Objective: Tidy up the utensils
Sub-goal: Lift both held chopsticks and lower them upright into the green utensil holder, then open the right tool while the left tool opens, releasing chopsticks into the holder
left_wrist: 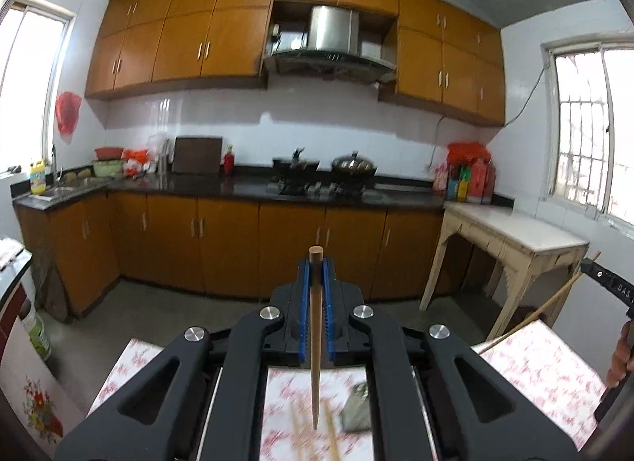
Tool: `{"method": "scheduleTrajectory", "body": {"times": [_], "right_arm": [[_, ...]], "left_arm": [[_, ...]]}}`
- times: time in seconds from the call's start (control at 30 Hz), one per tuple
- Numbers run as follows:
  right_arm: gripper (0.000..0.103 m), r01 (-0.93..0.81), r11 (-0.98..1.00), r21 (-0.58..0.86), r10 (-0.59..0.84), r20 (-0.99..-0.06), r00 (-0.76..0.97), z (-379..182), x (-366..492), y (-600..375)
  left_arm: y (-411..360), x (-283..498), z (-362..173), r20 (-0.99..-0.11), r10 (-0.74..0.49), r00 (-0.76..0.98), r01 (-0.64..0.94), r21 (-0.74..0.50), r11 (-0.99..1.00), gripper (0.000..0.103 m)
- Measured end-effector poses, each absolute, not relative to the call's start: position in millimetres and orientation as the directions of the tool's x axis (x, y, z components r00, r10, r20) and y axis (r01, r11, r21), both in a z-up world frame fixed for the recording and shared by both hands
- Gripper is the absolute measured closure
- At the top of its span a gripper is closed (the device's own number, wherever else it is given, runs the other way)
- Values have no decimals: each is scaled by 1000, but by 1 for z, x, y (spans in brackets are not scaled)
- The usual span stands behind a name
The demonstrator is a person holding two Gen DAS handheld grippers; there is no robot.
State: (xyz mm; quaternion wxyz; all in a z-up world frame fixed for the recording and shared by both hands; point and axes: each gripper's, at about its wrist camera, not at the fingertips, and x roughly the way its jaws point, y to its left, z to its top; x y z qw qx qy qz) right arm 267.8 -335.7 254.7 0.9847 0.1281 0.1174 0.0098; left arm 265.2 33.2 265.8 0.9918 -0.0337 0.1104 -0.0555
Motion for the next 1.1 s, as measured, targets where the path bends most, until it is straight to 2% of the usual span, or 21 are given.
{"method": "scheduleTrajectory", "body": {"times": [0.13, 0.37, 0.83, 1.1], "right_arm": [[95, -68, 967, 247, 113, -174, 978, 282, 264, -315], [95, -142, 964, 224, 190, -210, 959, 274, 277, -280], [95, -134, 968, 212, 206, -369, 906, 209, 334, -251], [95, -122, 970, 211, 204, -426, 882, 187, 353, -249]], "left_arm": [[15, 264, 290, -139, -123, 983, 111, -94, 989, 96], [-11, 277, 300, -85, -143, 986, 131, -134, 982, 96], [-33, 334, 237, -176, -115, 978, 87, -157, 984, 96], [-30, 361, 202, -316, -128, 940, 71, -187, 980, 96]]}}
